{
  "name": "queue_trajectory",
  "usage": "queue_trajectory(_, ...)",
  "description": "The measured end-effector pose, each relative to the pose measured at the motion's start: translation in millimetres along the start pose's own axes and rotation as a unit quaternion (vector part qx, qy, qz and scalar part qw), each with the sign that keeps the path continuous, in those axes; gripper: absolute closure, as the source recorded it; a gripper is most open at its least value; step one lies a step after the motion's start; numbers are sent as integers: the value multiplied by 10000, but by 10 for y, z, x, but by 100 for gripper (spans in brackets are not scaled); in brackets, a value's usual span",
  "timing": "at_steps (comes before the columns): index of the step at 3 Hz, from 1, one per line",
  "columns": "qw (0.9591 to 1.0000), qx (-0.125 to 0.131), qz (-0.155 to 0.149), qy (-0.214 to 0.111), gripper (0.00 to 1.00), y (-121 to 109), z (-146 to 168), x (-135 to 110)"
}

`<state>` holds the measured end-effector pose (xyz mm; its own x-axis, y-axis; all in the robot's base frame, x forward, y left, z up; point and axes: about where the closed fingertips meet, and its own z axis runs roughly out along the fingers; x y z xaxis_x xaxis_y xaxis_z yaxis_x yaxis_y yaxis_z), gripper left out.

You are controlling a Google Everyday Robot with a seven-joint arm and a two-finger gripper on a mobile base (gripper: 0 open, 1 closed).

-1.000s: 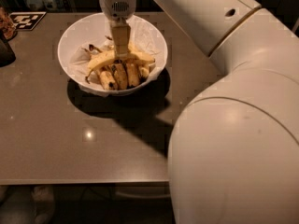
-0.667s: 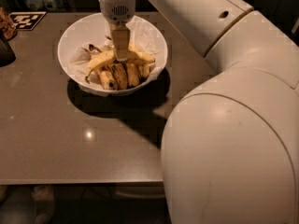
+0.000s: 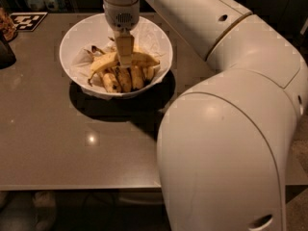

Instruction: Pick banana from white bowl

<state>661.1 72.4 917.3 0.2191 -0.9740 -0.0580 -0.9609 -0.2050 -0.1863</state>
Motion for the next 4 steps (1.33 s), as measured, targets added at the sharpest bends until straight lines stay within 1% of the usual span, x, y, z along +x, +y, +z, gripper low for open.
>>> queue_trajectory(1, 9999, -159, 67, -18, 38, 0, 158, 47)
queue_trajectory(2, 9995, -305, 71, -12, 56, 4, 308, 80)
queue_trajectory(3, 9995, -294, 18, 76, 79, 21, 364, 106)
queue_trajectory(4, 9997, -169, 70, 138, 99, 60, 319, 177)
